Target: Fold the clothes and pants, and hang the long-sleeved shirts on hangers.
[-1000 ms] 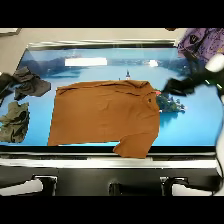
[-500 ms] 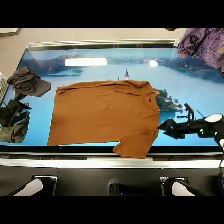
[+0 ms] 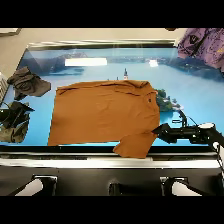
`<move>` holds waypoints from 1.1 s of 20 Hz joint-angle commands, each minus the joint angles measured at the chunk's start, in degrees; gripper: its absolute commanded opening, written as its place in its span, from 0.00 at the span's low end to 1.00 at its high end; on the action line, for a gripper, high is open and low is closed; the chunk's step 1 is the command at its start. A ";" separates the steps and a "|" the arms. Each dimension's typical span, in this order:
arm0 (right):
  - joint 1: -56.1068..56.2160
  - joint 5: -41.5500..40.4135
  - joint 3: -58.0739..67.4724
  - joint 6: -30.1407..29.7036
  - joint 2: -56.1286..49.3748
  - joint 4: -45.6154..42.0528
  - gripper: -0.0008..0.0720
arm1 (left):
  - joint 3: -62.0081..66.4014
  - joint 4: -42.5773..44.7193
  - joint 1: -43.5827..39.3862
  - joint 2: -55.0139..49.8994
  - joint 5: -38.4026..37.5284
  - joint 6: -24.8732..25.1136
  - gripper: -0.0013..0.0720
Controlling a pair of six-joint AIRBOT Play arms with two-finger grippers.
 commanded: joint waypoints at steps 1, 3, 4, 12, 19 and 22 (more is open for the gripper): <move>0.00 -1.64 -0.24 -2.21 -2.58 4.04 0.56 | -0.07 0.35 -0.02 0.04 -0.96 -0.02 0.88; -0.02 -1.95 -0.24 -2.16 -3.43 4.55 0.37 | -0.07 0.57 0.22 0.04 -1.29 -0.39 0.88; -0.02 -1.51 -0.24 -2.43 -3.48 4.57 0.18 | -0.28 1.99 0.31 0.00 -1.33 -0.61 0.88; -0.02 2.40 -0.20 -2.29 -3.06 4.96 0.05 | -21.88 3.13 10.80 4.81 -1.60 13.73 0.88; -0.02 3.37 -0.20 -2.43 -3.06 4.92 0.05 | -27.69 2.01 9.05 3.80 -0.37 16.52 0.88; -0.02 4.31 -0.20 -3.23 -3.06 4.90 0.05 | -27.69 1.36 7.48 2.12 0.85 16.55 0.88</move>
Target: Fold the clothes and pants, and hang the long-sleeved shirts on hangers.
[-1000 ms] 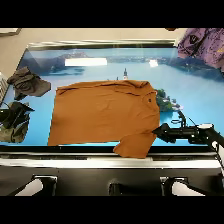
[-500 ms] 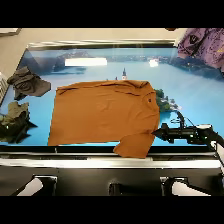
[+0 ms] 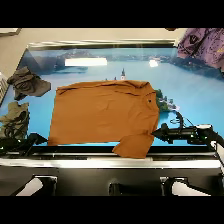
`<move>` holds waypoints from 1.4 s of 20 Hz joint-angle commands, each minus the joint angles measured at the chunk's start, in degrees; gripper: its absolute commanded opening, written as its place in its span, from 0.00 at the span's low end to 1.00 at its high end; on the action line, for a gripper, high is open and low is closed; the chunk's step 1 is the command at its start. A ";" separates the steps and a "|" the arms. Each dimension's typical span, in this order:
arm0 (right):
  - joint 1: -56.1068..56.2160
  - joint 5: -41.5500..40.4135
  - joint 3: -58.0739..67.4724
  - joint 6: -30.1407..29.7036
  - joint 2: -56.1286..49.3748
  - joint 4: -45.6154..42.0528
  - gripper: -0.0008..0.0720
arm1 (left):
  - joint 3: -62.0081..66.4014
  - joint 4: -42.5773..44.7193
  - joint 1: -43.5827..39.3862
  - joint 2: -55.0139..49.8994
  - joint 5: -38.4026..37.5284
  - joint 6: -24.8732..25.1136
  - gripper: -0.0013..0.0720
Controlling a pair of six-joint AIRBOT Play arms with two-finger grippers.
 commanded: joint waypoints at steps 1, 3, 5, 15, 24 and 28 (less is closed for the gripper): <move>-0.02 1.07 0.04 -0.50 -0.04 -0.09 0.05 | -0.68 -0.87 -1.95 -1.81 2.05 0.57 0.88; -0.02 1.57 0.04 -0.50 -0.04 -0.09 0.05 | -0.66 -1.44 -3.52 -2.78 4.50 0.39 0.88; -0.02 2.08 0.04 -0.90 -0.04 -0.13 0.05 | -0.63 -2.54 -4.81 -3.72 6.47 0.39 0.88; 0.00 1.86 0.07 -0.87 4.87 -0.15 0.05 | 0.46 -9.51 -8.33 -7.26 3.78 4.04 0.04; 19.41 -9.73 37.81 14.05 11.61 -14.97 0.05 | 42.14 -3.58 -22.10 -6.54 5.25 -9.22 0.03; 20.61 -7.17 65.09 19.96 11.78 -20.94 0.05 | 71.69 9.20 -24.92 -6.08 4.83 -16.72 0.04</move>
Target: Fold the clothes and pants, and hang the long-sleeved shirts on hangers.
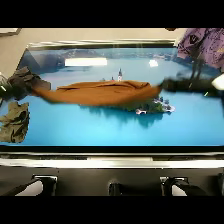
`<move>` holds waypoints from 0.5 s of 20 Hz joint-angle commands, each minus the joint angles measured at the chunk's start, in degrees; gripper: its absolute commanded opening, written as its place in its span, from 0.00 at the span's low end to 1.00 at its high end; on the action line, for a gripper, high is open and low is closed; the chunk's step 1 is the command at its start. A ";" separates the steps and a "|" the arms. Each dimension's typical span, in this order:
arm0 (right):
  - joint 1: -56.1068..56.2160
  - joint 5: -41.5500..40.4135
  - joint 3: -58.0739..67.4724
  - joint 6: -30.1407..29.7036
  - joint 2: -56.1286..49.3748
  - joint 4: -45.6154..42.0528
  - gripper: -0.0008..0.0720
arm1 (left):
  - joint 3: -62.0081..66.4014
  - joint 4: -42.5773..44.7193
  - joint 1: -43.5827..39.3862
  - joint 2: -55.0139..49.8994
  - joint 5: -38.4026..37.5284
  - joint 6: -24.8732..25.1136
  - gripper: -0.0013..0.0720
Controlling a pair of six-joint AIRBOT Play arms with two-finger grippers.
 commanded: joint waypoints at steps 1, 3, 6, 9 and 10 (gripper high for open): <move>1.88 2.45 24.06 7.15 0.94 -8.09 0.05 | 24.50 11.21 -2.34 1.03 -0.02 -8.15 0.04; 1.88 6.32 34.12 10.27 3.69 -11.10 0.05 | 33.11 15.45 -2.34 4.15 -0.90 -10.88 0.03; 1.88 6.12 37.97 13.84 13.49 -14.25 0.04 | 33.81 21.20 -2.34 13.22 -1.05 -12.87 0.04; 1.88 7.08 37.94 22.08 21.88 -21.38 0.04 | 30.86 27.26 -2.34 21.42 -2.69 -16.94 0.04; 1.88 7.15 37.94 24.35 23.54 -23.26 0.04 | 29.86 28.30 -2.34 23.37 -3.74 -17.73 0.04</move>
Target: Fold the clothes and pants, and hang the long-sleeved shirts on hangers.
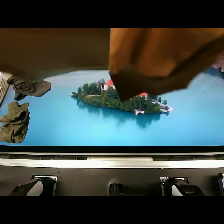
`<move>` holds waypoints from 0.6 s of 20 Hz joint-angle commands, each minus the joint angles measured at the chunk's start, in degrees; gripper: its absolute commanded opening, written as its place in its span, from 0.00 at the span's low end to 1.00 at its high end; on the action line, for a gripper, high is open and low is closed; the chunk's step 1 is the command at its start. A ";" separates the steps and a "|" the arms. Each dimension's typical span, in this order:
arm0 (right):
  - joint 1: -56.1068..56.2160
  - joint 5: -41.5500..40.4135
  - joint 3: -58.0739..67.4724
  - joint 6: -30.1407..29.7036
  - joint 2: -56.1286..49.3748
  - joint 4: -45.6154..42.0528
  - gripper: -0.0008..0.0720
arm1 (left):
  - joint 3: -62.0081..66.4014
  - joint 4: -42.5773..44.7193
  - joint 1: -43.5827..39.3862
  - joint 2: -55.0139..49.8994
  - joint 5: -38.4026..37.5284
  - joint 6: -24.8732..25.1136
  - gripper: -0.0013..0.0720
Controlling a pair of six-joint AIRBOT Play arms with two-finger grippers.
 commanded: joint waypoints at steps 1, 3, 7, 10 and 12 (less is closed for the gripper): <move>0.07 0.79 1.90 9.11 7.19 -7.89 0.04 | -1.22 6.93 -0.09 7.43 -2.99 -4.22 0.04; 0.07 1.20 1.88 11.34 7.10 -7.91 0.04 | -1.92 6.80 -0.09 7.54 -5.42 -4.20 0.04; 0.07 9.62 1.86 16.41 -0.50 -9.20 0.04 | -7.19 2.10 -0.46 2.71 -6.01 -0.35 0.04; 0.07 15.43 -0.37 16.96 -10.95 -9.55 0.04 | -13.27 0.09 -3.08 -5.84 -5.95 3.34 0.04; 0.09 16.09 -3.67 16.76 -18.93 -9.55 0.05 | -16.74 0.13 -4.66 -13.75 -5.49 4.55 0.04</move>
